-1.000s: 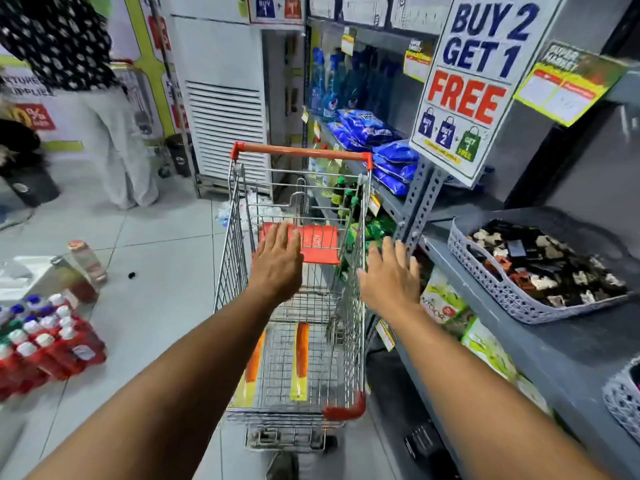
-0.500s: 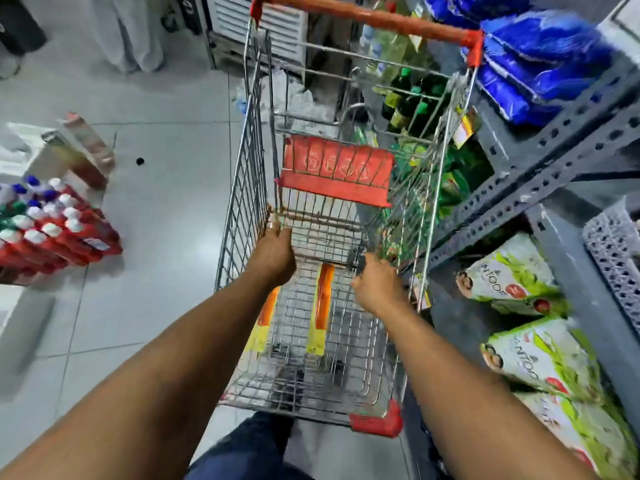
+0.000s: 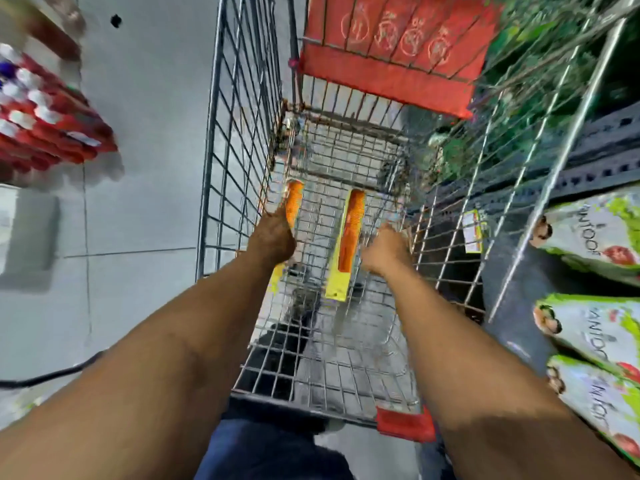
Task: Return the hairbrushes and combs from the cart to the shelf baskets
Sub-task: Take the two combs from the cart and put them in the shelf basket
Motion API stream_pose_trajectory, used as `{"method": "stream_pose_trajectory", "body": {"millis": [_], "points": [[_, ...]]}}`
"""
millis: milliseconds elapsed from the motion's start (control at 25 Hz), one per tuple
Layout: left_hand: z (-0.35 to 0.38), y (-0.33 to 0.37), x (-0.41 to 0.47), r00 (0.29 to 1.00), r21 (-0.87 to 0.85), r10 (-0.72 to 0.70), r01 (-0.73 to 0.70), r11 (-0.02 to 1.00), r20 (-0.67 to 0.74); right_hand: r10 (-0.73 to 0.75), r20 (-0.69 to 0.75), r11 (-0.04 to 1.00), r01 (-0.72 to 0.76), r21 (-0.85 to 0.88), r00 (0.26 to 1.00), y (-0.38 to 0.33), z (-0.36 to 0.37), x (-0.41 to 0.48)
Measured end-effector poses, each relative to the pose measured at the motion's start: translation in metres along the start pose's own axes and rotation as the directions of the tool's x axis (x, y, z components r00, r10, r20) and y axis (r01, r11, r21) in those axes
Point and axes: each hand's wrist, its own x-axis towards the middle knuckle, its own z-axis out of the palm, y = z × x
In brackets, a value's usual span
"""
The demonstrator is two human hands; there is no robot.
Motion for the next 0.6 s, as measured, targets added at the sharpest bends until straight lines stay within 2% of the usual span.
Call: {"method": "stream_pose_trajectory", "body": {"millis": [200, 440, 600], "points": [[0.034, -0.004, 0.0, 0.983, 0.045, -0.18, 0.177, 0.983, 0.048, 0.084, 0.077, 0.991, -0.092, 0.102, 0.994, 0.003, 0.04, 0.021], [0.05, -0.004, 0.009, 0.979, 0.051, -0.189, 0.193, 0.98, -0.076, 0.129, 0.053, 0.988, -0.133, 0.074, 0.99, 0.013, 0.071, 0.026], [0.05, -0.004, 0.018, 0.953, 0.024, -0.199, 0.21, 0.977, -0.228, 0.187, 0.011, 0.976, -0.187, 0.11, 0.982, 0.007, 0.079, 0.028]]}}
